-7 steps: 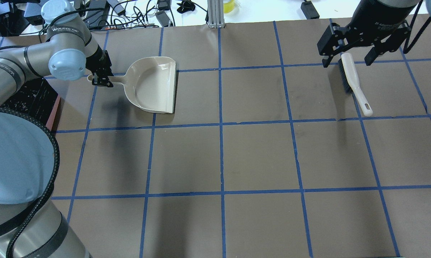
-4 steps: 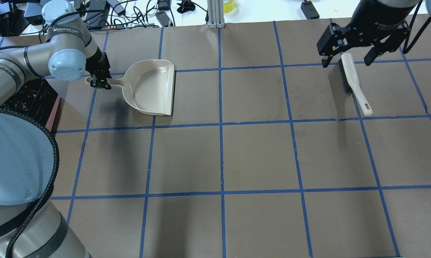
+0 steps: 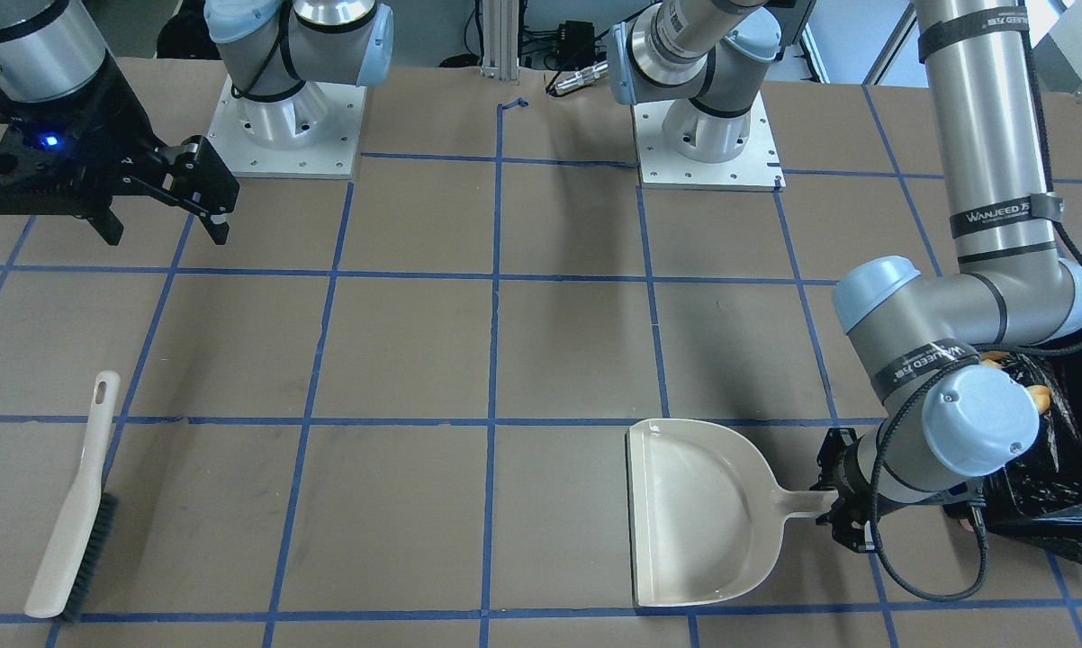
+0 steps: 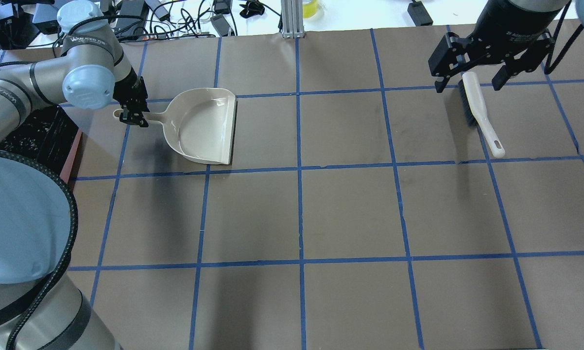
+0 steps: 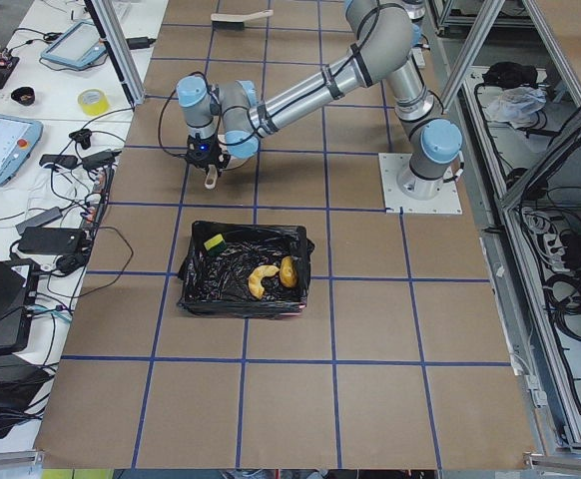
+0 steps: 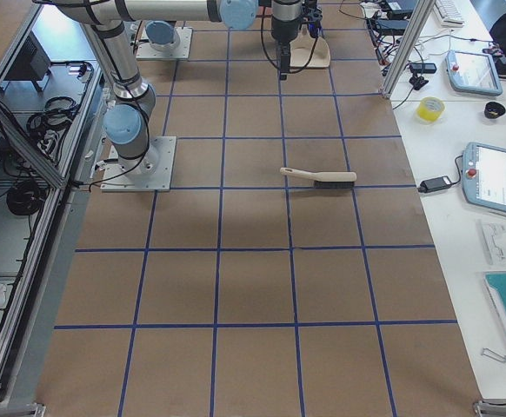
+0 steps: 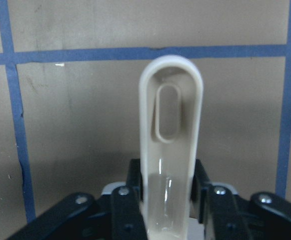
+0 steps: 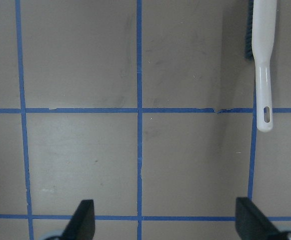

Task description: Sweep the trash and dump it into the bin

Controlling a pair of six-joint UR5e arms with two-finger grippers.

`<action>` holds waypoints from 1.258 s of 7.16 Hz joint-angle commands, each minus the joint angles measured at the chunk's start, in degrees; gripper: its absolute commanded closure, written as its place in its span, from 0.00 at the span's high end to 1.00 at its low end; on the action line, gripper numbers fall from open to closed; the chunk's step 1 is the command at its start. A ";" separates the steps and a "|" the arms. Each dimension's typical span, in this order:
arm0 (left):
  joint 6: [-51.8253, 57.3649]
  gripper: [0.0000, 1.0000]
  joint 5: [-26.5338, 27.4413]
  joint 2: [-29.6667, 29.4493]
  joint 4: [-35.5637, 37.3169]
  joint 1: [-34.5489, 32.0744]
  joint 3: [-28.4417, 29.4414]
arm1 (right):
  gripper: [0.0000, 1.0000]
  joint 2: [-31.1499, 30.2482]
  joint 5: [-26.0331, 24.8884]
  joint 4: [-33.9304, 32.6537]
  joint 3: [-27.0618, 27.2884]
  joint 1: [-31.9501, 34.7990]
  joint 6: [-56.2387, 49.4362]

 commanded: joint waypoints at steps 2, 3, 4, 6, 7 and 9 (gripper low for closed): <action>0.92 0.63 -0.64 0.15 0.53 -0.17 0.19 | 1.00 0.00 -0.06 -0.05 0.21 0.00 0.00; 2.48 0.65 -0.73 1.80 0.45 -0.44 0.36 | 1.00 0.00 -0.06 0.04 0.21 0.00 0.00; 7.37 0.83 0.05 2.43 2.36 -0.35 0.71 | 1.00 0.00 0.03 -0.05 0.21 0.00 0.00; 12.65 0.84 -0.20 5.58 3.61 -0.44 2.38 | 1.00 0.00 0.03 -0.05 0.21 0.00 0.00; 23.40 0.84 -0.03 7.78 2.22 -0.79 3.78 | 1.00 0.00 0.03 -0.05 0.21 0.00 0.00; 37.58 0.86 -1.16 14.80 -6.12 -1.66 6.16 | 1.00 0.00 0.03 -0.05 0.21 0.00 0.00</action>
